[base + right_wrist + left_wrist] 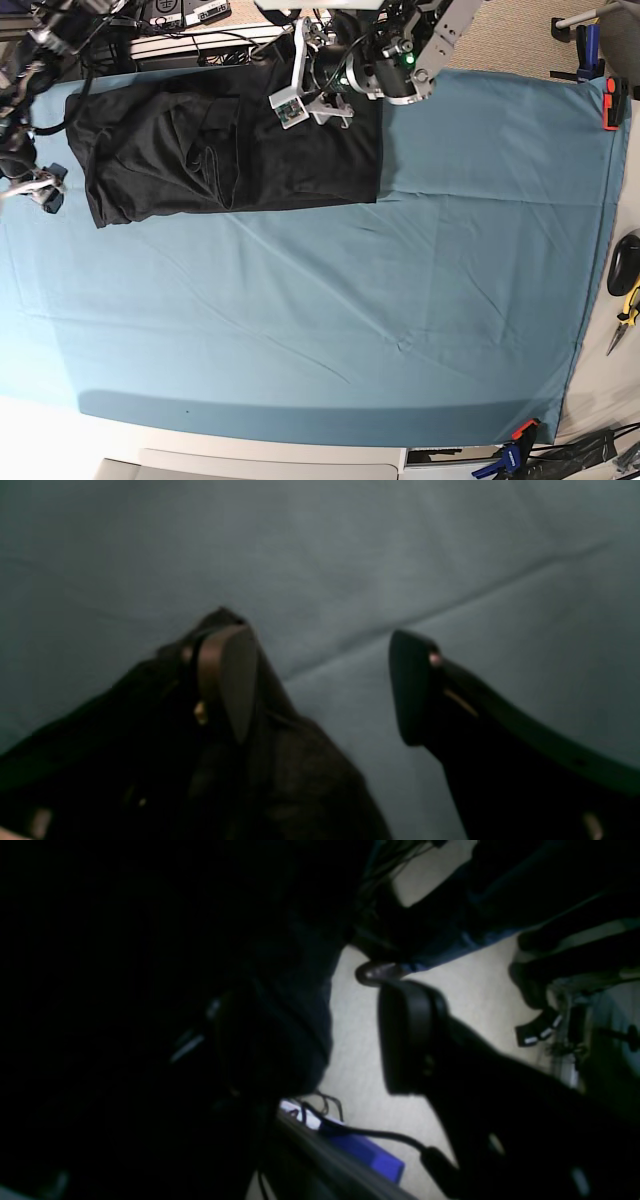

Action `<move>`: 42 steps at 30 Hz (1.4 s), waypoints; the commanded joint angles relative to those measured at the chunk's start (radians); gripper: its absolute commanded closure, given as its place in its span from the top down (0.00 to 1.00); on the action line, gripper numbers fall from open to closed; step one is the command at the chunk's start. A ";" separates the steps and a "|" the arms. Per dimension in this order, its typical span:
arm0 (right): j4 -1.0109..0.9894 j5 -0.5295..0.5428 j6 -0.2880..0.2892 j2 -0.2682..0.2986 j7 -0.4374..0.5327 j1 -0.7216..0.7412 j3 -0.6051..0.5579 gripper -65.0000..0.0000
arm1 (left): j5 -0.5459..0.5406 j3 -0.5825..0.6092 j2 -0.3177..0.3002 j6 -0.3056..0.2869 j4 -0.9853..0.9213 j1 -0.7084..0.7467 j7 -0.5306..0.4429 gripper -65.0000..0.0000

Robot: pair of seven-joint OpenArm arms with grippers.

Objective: Fold the T-shirt properly
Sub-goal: 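Grasp the sleeve end of the shirt with the right gripper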

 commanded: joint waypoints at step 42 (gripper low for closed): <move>-0.313 0.151 0.190 0.051 -0.171 0.006 -0.309 0.51 | -0.019 -0.001 0.008 -0.002 0.018 -0.022 -0.037 0.60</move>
